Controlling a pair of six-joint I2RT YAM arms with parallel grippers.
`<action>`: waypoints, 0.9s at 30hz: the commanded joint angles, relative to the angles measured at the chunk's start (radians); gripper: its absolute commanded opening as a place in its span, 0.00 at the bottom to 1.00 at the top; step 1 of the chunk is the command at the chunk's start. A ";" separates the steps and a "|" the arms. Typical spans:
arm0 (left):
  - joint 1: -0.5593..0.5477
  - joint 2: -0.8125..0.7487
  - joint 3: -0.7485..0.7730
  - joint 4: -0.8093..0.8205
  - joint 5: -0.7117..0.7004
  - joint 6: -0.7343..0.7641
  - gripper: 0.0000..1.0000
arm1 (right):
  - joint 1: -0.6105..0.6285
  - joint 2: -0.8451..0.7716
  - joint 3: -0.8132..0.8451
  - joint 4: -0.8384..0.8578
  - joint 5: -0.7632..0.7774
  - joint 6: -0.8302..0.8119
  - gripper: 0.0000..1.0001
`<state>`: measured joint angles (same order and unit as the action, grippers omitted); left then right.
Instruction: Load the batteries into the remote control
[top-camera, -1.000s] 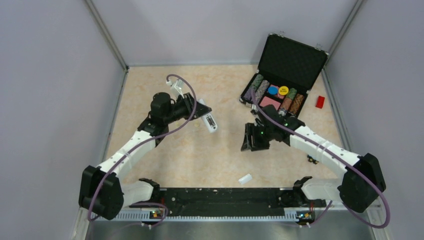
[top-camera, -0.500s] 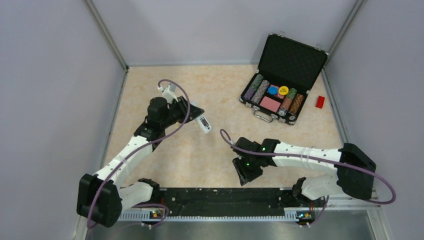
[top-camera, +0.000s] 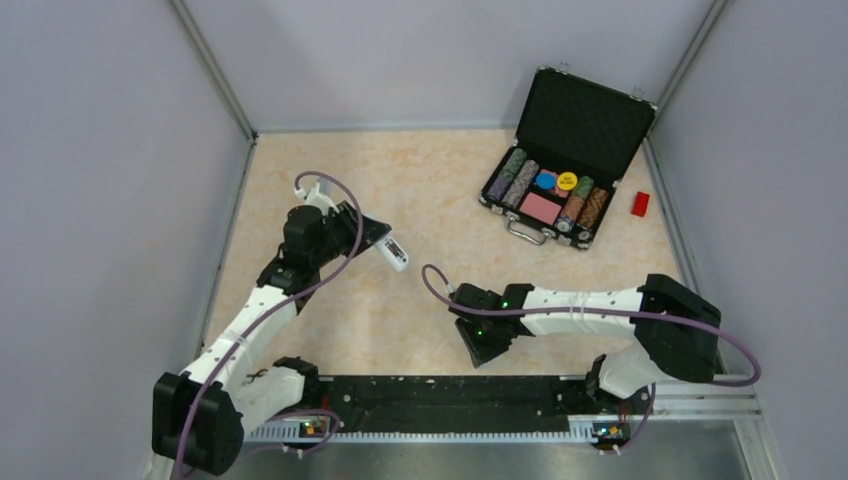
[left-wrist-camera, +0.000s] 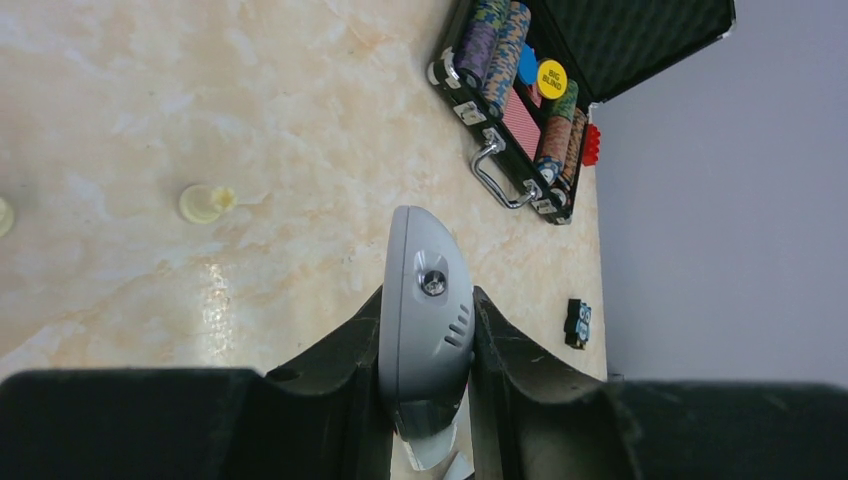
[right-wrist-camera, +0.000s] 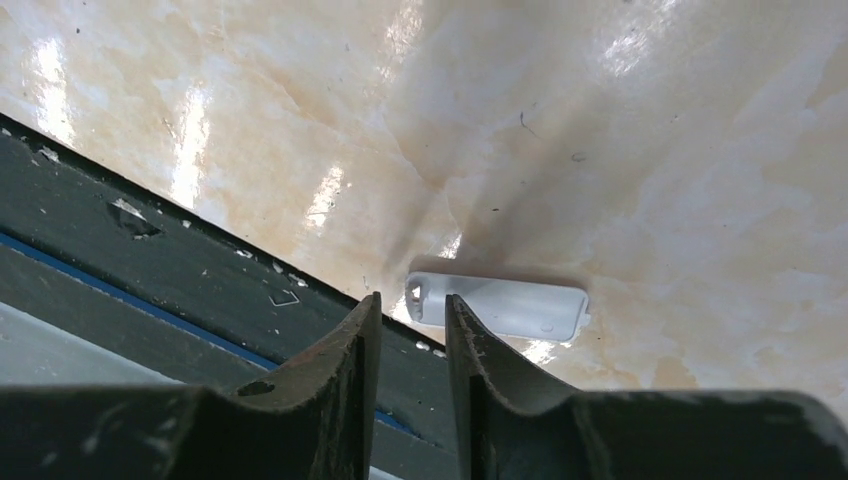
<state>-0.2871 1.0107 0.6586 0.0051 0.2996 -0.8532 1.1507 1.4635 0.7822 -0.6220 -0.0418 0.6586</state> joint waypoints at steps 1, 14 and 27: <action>0.022 -0.032 -0.010 0.012 -0.015 -0.018 0.00 | 0.019 0.011 0.045 0.053 0.039 0.018 0.27; 0.060 -0.015 -0.022 0.027 0.013 -0.021 0.00 | 0.028 0.014 0.044 -0.002 0.030 0.030 0.26; 0.072 -0.002 -0.036 0.047 0.019 -0.043 0.00 | 0.028 0.033 0.044 0.016 0.024 0.023 0.00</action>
<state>-0.2222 1.0065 0.6262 -0.0216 0.3016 -0.8768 1.1633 1.4925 0.7876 -0.6212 -0.0277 0.6819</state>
